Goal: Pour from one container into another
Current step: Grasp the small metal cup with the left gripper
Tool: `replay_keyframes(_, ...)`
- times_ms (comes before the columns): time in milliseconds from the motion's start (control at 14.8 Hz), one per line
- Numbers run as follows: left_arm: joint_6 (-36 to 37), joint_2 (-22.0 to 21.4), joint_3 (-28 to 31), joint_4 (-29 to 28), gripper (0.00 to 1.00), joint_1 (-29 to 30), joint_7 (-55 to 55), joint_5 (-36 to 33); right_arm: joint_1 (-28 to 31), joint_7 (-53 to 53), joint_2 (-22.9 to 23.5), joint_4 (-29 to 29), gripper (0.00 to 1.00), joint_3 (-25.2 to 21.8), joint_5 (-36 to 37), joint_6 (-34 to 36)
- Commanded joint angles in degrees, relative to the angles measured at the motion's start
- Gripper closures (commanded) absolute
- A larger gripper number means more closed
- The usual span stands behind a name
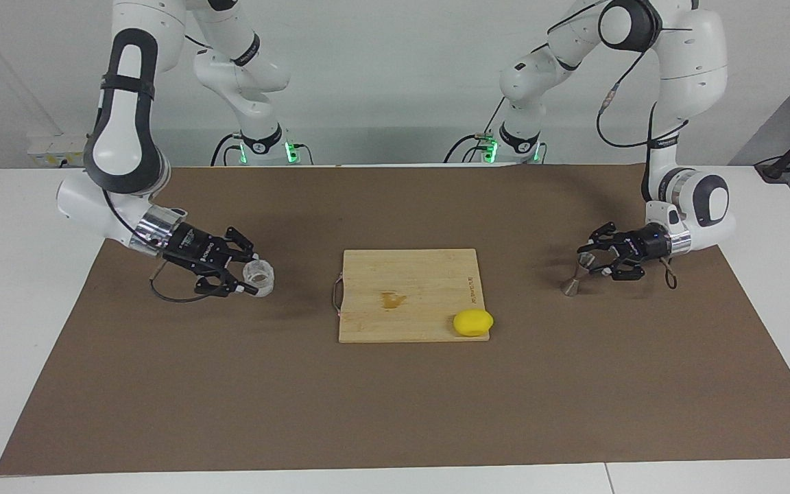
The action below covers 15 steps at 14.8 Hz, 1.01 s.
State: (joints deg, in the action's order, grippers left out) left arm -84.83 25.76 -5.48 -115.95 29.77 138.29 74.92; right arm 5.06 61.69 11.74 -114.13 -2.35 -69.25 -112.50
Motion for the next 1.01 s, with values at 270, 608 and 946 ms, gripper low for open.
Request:
replay_keyframes(270, -0.2, 0.0, 0.0, 0.3, 0.62, 0.3, 1.0, 0.6, 0.0, 1.9, -1.8, -1.4, 1.0, 0.2, 1.1, -0.6)
replay_keyframes(608, -0.8, 0.0, 0.0, 0.4, 0.84, 0.2, 1.5, 0.6, 0.0, 1.9, -1.8, -1.4, 1.0, 0.2, 1.1, -0.6)
replay_keyframes(946, -0.9, 0.1, 0.0, 0.4, 0.99, -0.1, 1.6, 0.5, -0.1, 1.9, -1.8, -1.4, 1.0, 0.2, 1.2, -0.6)
